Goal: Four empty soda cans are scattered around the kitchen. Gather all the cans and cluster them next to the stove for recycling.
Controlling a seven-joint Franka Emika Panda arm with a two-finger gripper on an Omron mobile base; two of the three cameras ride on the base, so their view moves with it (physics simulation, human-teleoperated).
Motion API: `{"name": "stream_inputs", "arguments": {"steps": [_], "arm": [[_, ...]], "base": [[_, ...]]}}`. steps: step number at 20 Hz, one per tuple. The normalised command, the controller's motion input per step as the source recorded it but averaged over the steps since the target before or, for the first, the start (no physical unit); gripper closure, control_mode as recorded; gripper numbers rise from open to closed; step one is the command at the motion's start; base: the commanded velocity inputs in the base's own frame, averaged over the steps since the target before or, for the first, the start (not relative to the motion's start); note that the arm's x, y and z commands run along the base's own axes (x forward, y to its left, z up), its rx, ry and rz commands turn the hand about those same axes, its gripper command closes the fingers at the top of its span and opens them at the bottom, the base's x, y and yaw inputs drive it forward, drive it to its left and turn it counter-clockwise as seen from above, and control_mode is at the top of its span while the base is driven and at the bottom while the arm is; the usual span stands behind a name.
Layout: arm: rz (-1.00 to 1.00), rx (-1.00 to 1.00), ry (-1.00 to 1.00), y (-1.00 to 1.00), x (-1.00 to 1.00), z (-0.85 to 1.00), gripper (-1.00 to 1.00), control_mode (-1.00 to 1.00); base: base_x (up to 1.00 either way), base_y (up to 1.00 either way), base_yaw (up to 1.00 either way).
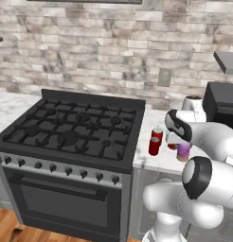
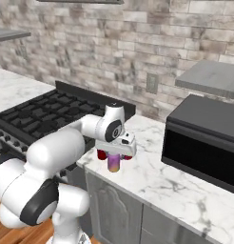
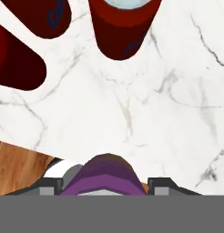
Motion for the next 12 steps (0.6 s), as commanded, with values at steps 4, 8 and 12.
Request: {"name": "stream_inputs", "arguments": {"steps": [4, 8, 12], "arm": [[0.0, 0.0, 0.0, 0.0, 0.0, 0.0, 1.0, 1.0], [0.0, 0.0, 0.0, 0.0, 0.0, 0.0, 1.0, 1.0], [0.0, 0.0, 0.0, 0.0, 0.0, 0.0, 1.0, 1.0]], "base": [[0.49, -0.03, 0.04], [0.25, 0.16, 0.03], [0.25, 0.1, 0.0]]}}
